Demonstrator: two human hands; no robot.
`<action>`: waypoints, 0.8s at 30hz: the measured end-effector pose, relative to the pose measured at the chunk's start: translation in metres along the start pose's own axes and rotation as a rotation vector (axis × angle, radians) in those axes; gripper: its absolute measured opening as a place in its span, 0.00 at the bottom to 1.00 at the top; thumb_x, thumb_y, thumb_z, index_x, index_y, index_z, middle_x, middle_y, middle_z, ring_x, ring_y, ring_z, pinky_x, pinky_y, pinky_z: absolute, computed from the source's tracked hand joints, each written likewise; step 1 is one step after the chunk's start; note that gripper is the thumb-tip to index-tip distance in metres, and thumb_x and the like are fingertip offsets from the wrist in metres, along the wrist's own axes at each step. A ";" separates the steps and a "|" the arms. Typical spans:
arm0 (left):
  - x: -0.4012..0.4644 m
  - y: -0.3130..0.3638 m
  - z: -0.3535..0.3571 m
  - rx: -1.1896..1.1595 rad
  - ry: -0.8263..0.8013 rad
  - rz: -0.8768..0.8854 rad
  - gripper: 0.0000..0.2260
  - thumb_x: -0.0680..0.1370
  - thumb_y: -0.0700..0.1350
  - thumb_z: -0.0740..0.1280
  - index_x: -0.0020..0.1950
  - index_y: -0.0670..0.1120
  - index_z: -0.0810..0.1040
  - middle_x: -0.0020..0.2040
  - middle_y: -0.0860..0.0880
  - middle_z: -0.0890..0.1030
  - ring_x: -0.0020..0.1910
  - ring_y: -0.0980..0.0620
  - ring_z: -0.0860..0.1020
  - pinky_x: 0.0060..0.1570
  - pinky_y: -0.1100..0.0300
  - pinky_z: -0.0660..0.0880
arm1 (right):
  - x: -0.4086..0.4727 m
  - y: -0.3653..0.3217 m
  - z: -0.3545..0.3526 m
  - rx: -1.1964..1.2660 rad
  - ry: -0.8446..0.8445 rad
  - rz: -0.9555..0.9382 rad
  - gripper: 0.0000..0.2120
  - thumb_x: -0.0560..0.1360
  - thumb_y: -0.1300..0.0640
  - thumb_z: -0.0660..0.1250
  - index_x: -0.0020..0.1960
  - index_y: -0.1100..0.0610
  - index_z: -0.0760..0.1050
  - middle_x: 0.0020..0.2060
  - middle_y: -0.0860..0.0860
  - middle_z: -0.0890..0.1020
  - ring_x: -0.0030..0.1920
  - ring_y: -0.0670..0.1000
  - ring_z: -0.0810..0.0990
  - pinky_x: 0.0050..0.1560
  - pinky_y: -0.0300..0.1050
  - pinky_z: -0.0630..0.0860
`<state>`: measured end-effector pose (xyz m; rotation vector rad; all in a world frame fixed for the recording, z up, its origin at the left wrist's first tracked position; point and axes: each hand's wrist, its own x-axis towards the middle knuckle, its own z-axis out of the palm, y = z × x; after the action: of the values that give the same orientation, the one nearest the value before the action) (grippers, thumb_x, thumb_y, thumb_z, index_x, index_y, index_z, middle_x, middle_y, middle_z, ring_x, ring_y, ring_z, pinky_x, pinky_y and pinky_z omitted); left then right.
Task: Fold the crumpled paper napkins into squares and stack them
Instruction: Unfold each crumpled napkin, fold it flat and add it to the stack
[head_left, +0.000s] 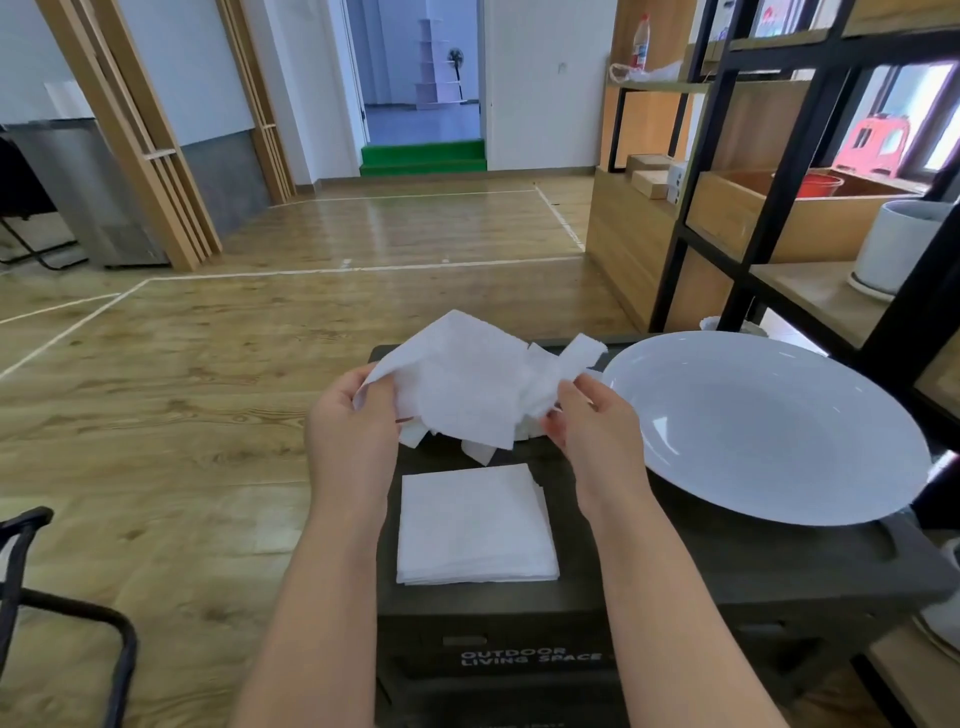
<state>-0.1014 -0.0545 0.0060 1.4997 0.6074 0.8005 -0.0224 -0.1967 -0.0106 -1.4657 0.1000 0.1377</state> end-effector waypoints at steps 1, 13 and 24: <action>-0.002 0.002 0.000 0.024 0.003 0.029 0.11 0.77 0.40 0.60 0.48 0.50 0.82 0.43 0.52 0.84 0.43 0.53 0.80 0.45 0.57 0.77 | -0.002 0.001 0.001 -0.027 -0.019 -0.014 0.21 0.79 0.55 0.63 0.72 0.51 0.66 0.51 0.44 0.80 0.46 0.45 0.80 0.59 0.45 0.76; -0.030 0.000 -0.009 0.467 -0.257 0.429 0.13 0.76 0.39 0.65 0.54 0.54 0.82 0.45 0.62 0.82 0.44 0.62 0.77 0.38 0.75 0.69 | -0.031 -0.012 0.008 0.175 -0.322 0.154 0.19 0.77 0.38 0.57 0.49 0.51 0.78 0.42 0.51 0.84 0.46 0.50 0.82 0.49 0.48 0.80; -0.028 0.001 -0.025 0.329 -0.436 0.434 0.11 0.69 0.60 0.68 0.49 0.59 0.81 0.51 0.63 0.80 0.56 0.63 0.75 0.54 0.65 0.70 | -0.026 -0.008 -0.011 0.086 -0.456 -0.010 0.10 0.79 0.58 0.62 0.55 0.54 0.80 0.51 0.52 0.84 0.55 0.55 0.81 0.60 0.60 0.75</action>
<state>-0.1388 -0.0607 0.0036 2.0760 0.0821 0.6812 -0.0465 -0.2097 -0.0003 -1.3172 -0.2690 0.4497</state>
